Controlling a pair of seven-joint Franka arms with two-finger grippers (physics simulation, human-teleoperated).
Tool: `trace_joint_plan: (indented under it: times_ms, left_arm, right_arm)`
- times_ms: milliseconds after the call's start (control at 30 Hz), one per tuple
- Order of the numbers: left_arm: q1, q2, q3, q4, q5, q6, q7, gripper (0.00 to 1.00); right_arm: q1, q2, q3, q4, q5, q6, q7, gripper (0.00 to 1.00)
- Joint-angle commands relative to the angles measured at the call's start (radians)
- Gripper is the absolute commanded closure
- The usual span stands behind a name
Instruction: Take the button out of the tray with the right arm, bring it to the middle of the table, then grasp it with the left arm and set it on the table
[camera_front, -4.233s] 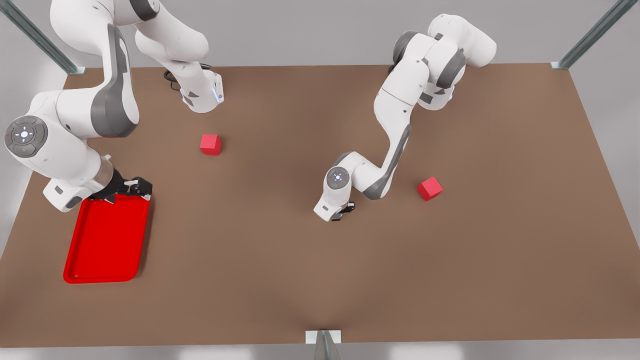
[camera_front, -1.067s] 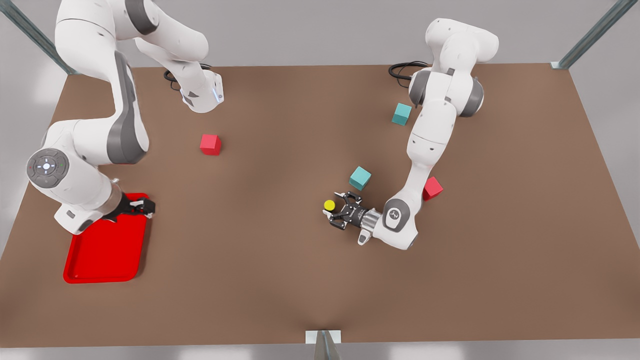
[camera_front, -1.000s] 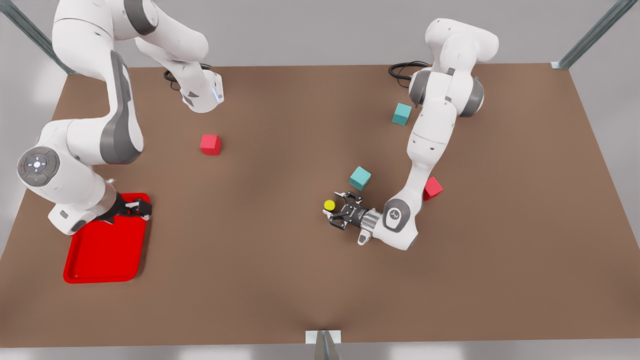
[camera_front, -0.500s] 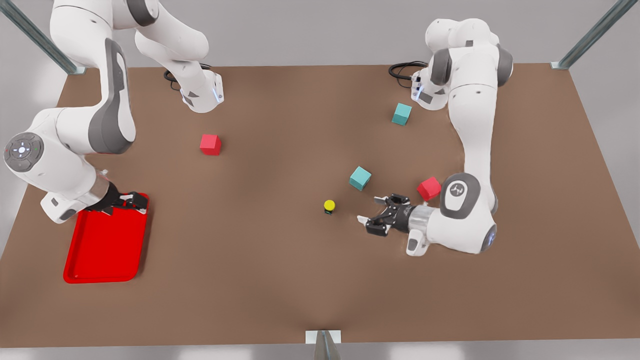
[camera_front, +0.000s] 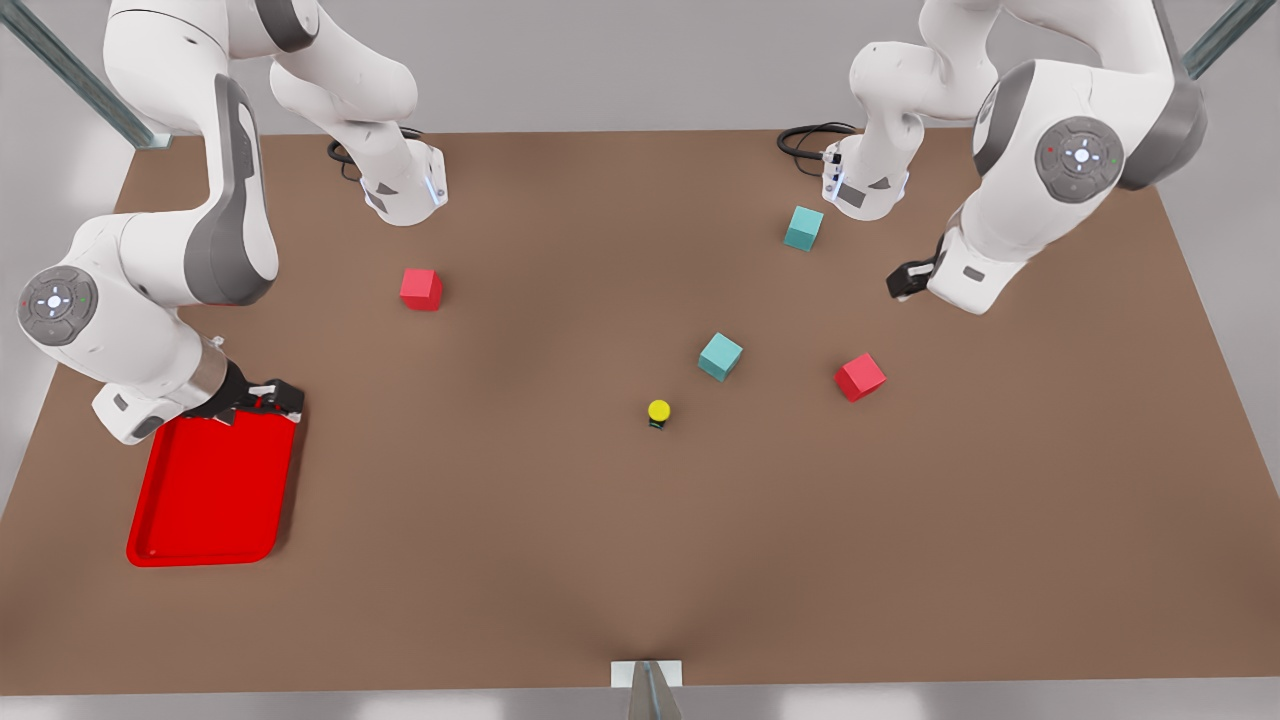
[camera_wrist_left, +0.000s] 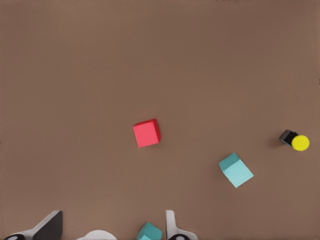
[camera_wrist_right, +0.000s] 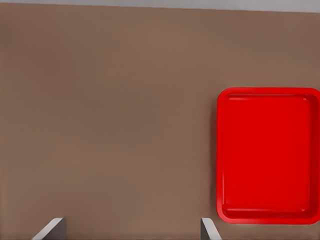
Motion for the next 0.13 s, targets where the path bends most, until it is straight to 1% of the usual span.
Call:
trace_joint_plan:
  times_ms: [0,100]
  left_arm:
    - [0.074,-0.001,0.000,0.000,0.021,0.035,0.326,0.00]
    - [0.077,-0.001,0.000,0.000,0.018,0.035,0.326,0.00]
  right_arm:
    - [-0.002,-0.001,0.000,0.001,0.000,-0.006,0.009,0.00]
    - [-0.005,-0.001,0.000,0.001,0.000,-0.007,0.011,0.00]
